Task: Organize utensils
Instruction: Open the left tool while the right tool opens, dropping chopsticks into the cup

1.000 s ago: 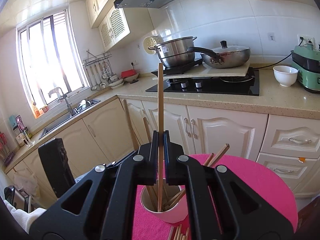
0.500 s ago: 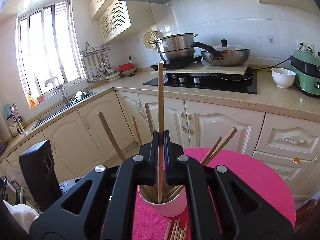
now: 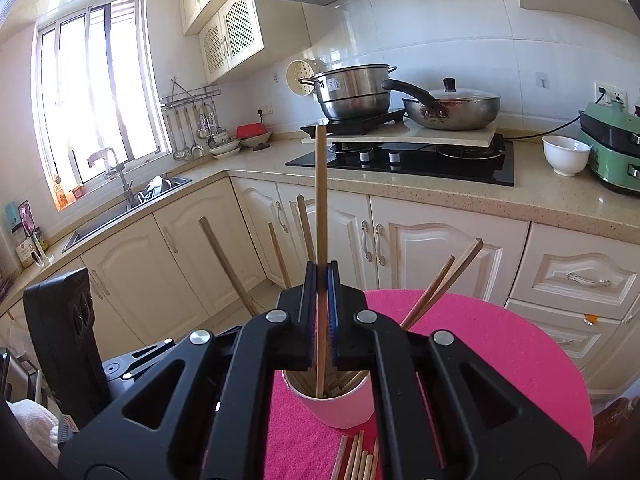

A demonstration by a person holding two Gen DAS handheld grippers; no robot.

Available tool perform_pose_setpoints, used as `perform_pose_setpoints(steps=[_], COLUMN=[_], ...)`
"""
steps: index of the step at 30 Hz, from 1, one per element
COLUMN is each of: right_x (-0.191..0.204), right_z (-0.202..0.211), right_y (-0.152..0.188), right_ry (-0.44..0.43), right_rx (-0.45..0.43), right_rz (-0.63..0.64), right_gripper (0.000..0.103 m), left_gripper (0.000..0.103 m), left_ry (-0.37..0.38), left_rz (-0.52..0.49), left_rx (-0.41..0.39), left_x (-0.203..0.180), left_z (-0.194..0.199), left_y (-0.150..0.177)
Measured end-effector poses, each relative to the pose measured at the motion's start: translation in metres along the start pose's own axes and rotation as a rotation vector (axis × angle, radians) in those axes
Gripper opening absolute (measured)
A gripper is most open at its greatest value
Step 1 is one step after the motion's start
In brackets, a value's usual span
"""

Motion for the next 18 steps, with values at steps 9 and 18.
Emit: perform_pose_setpoints(steps=[9,18], right_x=[0.007,0.010], right_z=[-0.004,-0.015], right_y=[0.012,0.027], right_ry=[0.036,0.047], right_rx=[0.017,0.061], right_rz=[0.030,0.037], right_gripper=[0.006,0.006], left_gripper=[0.042,0.042], left_ry=[-0.094,-0.149], left_rz=[-0.010,-0.028], left_rx=[0.002,0.011], left_x=[0.010,0.022], left_z=[0.017,0.029], left_y=[0.000,-0.003])
Point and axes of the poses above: each gripper's, at about its wrist camera, not at the fingertips, and z roughly against the way its jaws point, x to its left, y to its underside, the point moved 3 cm from there along -z, roughly the way its jaws point, and after that the axes turned 3 degrees about z, right-handed, at the moved point
